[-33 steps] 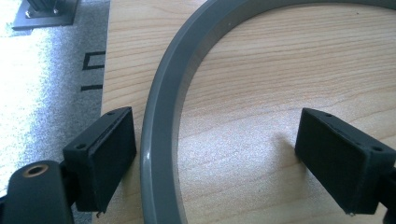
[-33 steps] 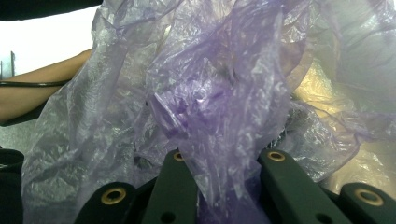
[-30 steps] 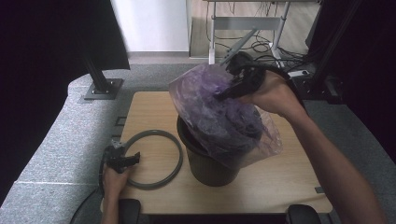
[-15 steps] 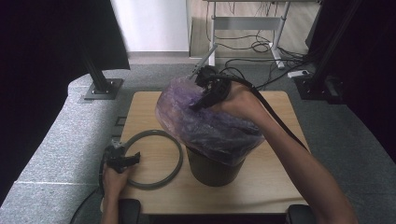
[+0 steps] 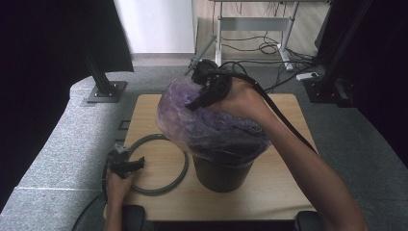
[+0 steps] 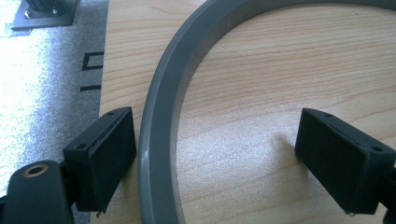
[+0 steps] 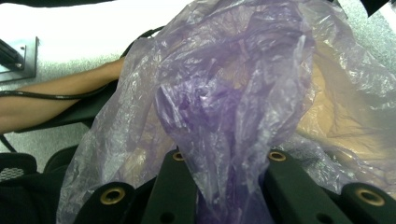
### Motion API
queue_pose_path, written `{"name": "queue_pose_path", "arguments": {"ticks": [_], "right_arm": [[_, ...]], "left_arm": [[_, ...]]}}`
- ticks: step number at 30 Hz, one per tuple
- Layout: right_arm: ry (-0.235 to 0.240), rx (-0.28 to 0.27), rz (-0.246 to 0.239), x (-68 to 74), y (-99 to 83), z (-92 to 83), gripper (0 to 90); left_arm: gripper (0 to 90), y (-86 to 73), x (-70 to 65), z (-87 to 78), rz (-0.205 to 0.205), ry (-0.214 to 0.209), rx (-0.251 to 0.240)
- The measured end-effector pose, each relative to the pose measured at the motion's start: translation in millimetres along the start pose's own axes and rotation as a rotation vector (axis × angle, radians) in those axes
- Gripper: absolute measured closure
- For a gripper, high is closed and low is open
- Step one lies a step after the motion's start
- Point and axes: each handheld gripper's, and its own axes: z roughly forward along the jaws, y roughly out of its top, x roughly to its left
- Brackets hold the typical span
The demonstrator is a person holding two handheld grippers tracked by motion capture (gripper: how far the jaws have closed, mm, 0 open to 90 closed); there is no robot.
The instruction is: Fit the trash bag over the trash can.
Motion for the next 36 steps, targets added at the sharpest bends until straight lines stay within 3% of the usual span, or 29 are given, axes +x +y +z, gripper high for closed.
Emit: {"name": "queue_pose_path", "arguments": {"ticks": [11, 13, 19, 25, 27, 31, 34, 36], "right_arm": [[-0.032, 0.104, 0.059, -15.5, -49.9, 23.1, 80.8], [-0.059, 0.132, 0.052, -17.2, -57.7, 30.3, 80.8], [-0.015, 0.159, 0.071, -17.5, -74.3, 50.4, 79.4], [-0.024, 0.216, 0.045, -10.3, -87.3, 63.7, 75.9], [-0.022, 0.226, 0.050, -9.6, -90.9, 66.0, 70.4], [-0.037, 0.241, 0.080, -11.1, -91.7, 64.9, 36.4], [-0.051, 0.201, 0.089, -11.0, -85.2, 50.9, 24.6], [-0.052, 0.181, 0.084, -7.4, -81.4, 40.5, 23.8]], "left_arm": [[12.3, 0.1, -0.2, 0.0, 0.000, 0.001, 0.000], [12.3, 0.1, -0.3, 0.0, -0.001, 0.001, 0.001], [12.3, 0.1, -0.4, 0.0, -0.001, 0.002, 0.000], [12.3, 0.1, -0.5, 0.0, -0.001, 0.002, 0.001], [12.3, 0.1, -0.6, 0.0, -0.001, 0.002, 0.001], [12.4, 0.1, -0.7, 0.1, -0.001, 0.003, 0.000], [12.4, 0.1, -0.7, 0.1, -0.001, 0.003, 0.000], [12.3, 0.1, -0.8, 0.0, -0.002, 0.003, 0.000]]}}
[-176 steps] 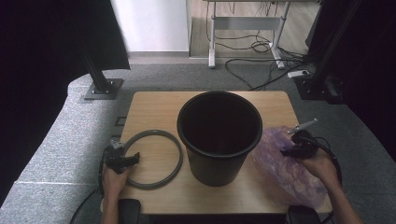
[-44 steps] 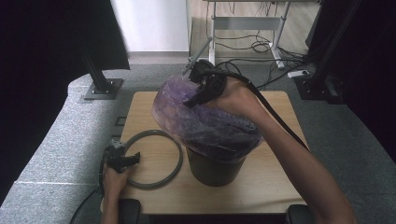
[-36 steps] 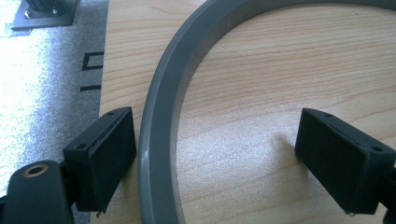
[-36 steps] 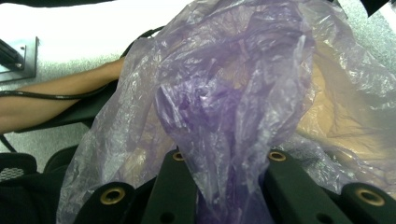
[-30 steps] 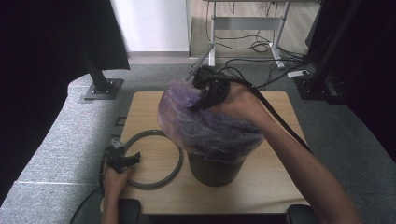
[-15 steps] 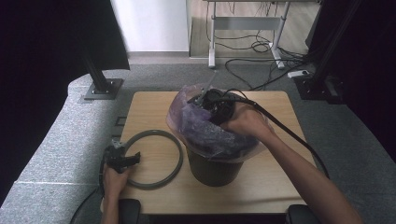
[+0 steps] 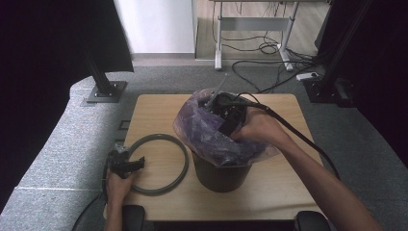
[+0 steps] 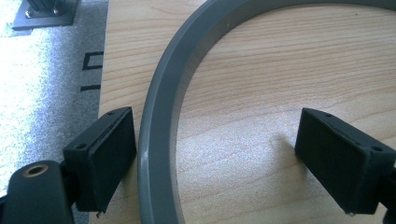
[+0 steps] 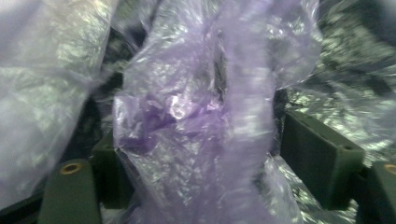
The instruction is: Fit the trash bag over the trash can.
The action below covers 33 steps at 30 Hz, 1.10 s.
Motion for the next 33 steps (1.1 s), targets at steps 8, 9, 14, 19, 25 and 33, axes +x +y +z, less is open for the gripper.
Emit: {"name": "queue_pose_path", "arguments": {"ticks": [8, 9, 14, 19, 25, 33], "right_arm": [[0.108, -0.060, -0.018, 22.6, -1.6, -15.3, 24.1], [0.122, -0.051, -0.027, 26.8, -0.4, -11.9, 24.1], [0.144, -0.040, -0.042, 36.8, 4.9, 5.9, 24.7], [0.131, -0.009, -0.074, 44.4, 6.3, 15.8, 28.7], [0.096, -0.102, -0.043, 31.7, 5.4, -14.5, 66.3], [-0.063, 0.101, -0.050, 14.6, -5.5, 16.9, 76.9]], "left_arm": [[12.3, 0.1, -0.9, 0.1, -0.001, 0.002, 0.000], [12.3, 0.1, -1.1, 0.1, -0.001, 0.002, 0.000], [12.3, 0.1, -1.2, 0.1, -0.002, 0.003, 0.000], [12.3, 0.1, -1.2, 0.1, -0.002, 0.002, 0.000], [12.3, 0.1, -1.2, 0.1, -0.001, 0.003, 0.000], [12.3, 0.1, -1.2, 0.1, -0.002, 0.003, 0.000]]}}
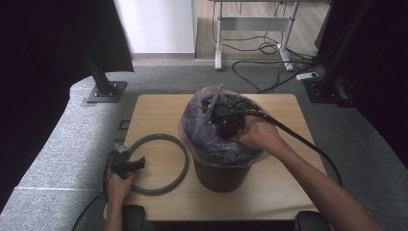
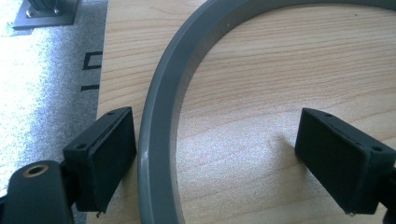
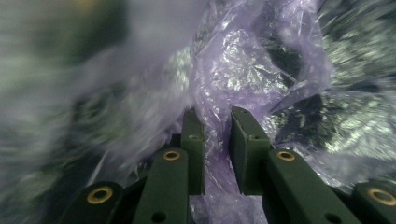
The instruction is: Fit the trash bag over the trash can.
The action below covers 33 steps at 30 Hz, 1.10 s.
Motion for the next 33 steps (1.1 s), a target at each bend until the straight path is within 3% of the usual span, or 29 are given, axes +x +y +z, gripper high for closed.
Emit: {"name": "queue_pose_path", "arguments": {"ticks": [4, 6, 9, 10, 16, 18, 22, 25, 29, 33], "right_arm": [[0.021, 0.089, -0.024, 2.3, 0.1, 21.5, 74.4], [0.026, 0.118, -0.037, 3.8, -0.5, 24.1, 59.3], [0.013, 0.069, -0.017, 1.4, -1.0, 9.8, 38.9], [0.015, 0.041, -0.006, -0.4, -1.2, 1.5, 36.0], [0.063, -0.139, 0.053, -13.1, 0.2, -40.6, 35.0], [0.056, -0.162, 0.054, -15.9, 4.4, -41.1, 36.9], [0.107, -0.205, 0.058, -15.9, 17.4, -23.2, 39.4], [0.144, -0.194, 0.044, -8.9, 25.2, -3.9, 40.3], [0.111, -0.133, 0.035, 0.9, 24.8, 18.0, 39.5], [0.065, -0.108, 0.020, 5.9, 20.1, 12.6, 36.9]], "left_arm": [[12.4, 0.0, 0.0, 0.0, 0.000, 0.000, 0.000], [12.3, 0.0, 0.0, 0.0, 0.000, 0.000, 0.000], [12.3, 0.0, 0.0, 0.0, 0.000, 0.000, 0.000], [12.3, 0.0, 0.0, 0.0, 0.000, 0.000, 0.000], [12.3, 0.0, 0.0, 0.0, 0.000, 0.000, 0.000], [12.4, 0.0, 0.0, 0.0, 0.000, 0.000, 0.000], [12.3, 0.0, 0.0, 0.0, 0.000, 0.000, 0.000], [12.3, 0.0, 0.0, 0.0, 0.000, 0.000, 0.000], [12.4, 0.0, 0.0, 0.0, 0.000, 0.000, 0.000], [12.3, 0.0, 0.0, 0.0, 0.000, 0.000, 0.000]]}}
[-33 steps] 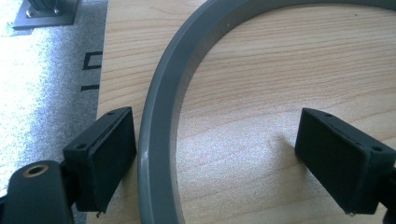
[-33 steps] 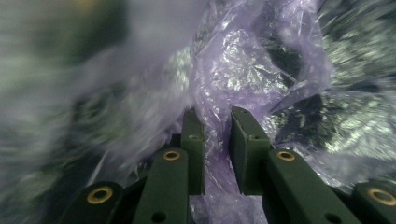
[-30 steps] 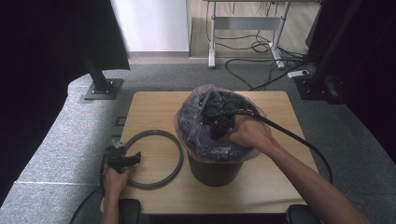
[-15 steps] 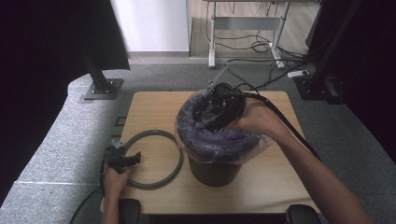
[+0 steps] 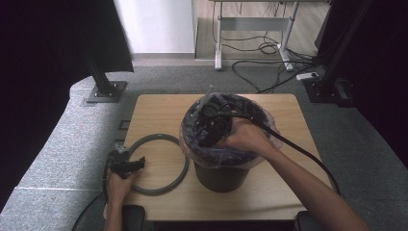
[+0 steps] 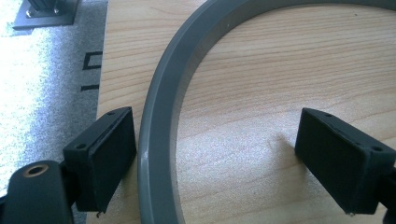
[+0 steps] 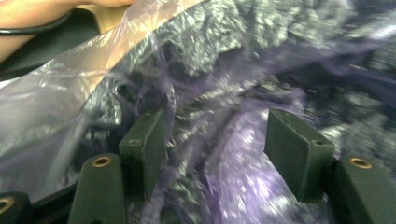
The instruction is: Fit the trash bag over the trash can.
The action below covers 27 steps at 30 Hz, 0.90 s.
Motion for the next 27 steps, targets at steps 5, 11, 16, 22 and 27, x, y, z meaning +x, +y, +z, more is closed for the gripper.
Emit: {"name": "queue_pose_path", "arguments": {"ticks": [5, 11, 16, 22, 27], "right_arm": [[0.002, -0.044, 0.023, -1.2, -9.3, -36.1, 36.3], [0.065, -0.068, 0.007, 13.5, -23.5, -66.0, 36.1], [0.093, -0.007, -0.035, 31.9, -28.2, -54.7, 37.3], [0.105, 0.070, -0.059, 37.2, -33.9, -26.0, 40.3], [0.116, 0.023, -0.047, 33.2, -32.2, -33.7, 34.5]], "left_arm": [[12.3, 0.0, -0.3, 0.1, 0.000, 0.001, -0.001], [12.4, 0.1, -0.8, 0.1, -0.002, 0.001, 0.000], [12.4, 0.1, -1.2, 0.1, -0.002, 0.002, 0.000], [12.3, 0.1, -1.4, 0.1, -0.001, 0.000, 0.000], [12.3, 0.1, -1.4, 0.1, 0.000, 0.000, 0.000]]}}
